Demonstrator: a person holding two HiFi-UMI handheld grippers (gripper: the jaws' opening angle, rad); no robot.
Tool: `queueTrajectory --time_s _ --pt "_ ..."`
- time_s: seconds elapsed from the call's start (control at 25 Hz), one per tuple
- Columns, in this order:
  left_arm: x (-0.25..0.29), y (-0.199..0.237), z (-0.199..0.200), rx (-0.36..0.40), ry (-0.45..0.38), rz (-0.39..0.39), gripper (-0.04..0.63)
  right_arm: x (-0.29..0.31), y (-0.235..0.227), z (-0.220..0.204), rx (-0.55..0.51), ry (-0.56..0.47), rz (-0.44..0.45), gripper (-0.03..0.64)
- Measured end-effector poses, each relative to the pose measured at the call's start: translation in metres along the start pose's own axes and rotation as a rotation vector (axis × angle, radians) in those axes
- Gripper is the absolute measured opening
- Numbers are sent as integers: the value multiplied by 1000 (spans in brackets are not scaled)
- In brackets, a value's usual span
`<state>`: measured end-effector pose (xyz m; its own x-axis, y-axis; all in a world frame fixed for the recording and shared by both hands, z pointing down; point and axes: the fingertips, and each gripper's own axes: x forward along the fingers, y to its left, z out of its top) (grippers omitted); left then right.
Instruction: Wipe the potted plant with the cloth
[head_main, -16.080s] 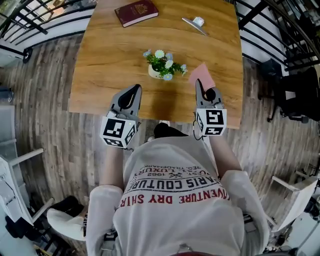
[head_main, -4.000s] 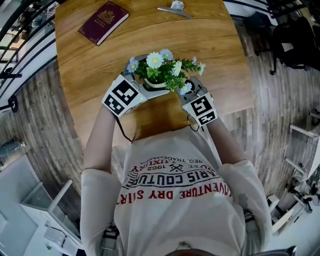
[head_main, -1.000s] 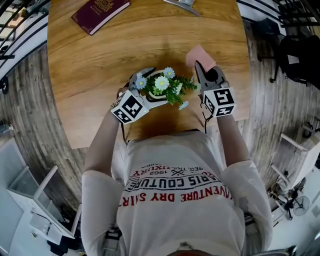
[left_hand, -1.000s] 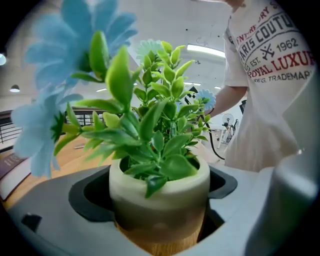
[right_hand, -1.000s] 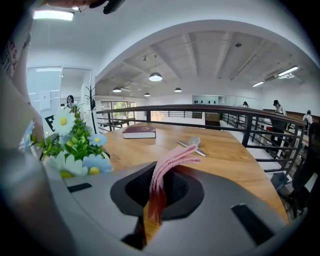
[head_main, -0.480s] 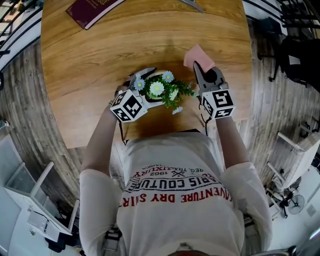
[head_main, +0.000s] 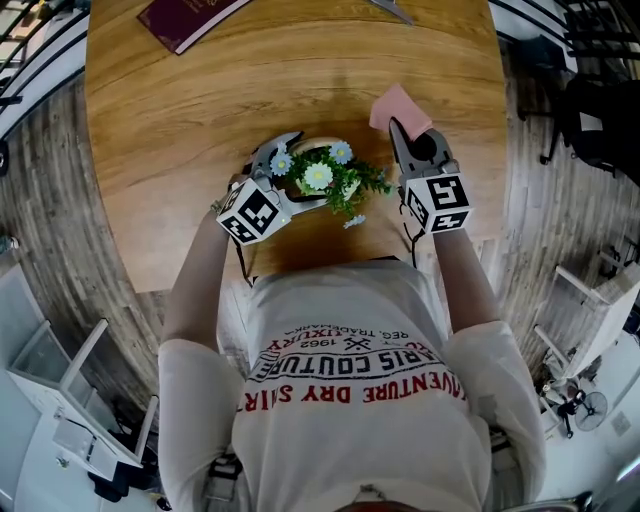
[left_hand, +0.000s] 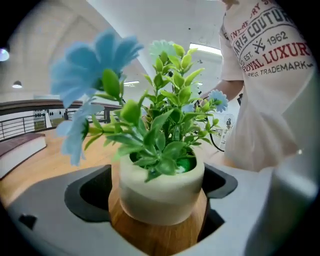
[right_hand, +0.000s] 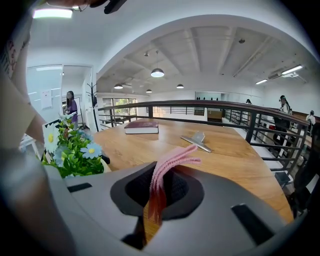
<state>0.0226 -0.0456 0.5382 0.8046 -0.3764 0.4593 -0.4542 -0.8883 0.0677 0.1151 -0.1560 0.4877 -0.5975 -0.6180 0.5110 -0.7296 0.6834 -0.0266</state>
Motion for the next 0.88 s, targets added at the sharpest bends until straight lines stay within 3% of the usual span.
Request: queueTrajectory --time_s 0.32,0.52,0.64,0.68,0.76,0.88 --pt "-28 10 10 -1 -15 122 537 -5 6 20 -5 -38 -4 35" --pt "-56 14 17 -7 22 196 534 -12 16 37 -10 -72 3 35" --pt "-79 24 33 -53 -38 277 523 -14 23 49 -23 -96 5 35" --pt "-89 29 41 -63 -70 324 479 -16 24 53 -25 -106 5 35" --pt "-108 43 52 -63 -119 442 157 -20 26 61 -15 -131 1 37" --pt "-126 52 66 -77 -159 525 113 -29 28 74 15 -175 -12 37"
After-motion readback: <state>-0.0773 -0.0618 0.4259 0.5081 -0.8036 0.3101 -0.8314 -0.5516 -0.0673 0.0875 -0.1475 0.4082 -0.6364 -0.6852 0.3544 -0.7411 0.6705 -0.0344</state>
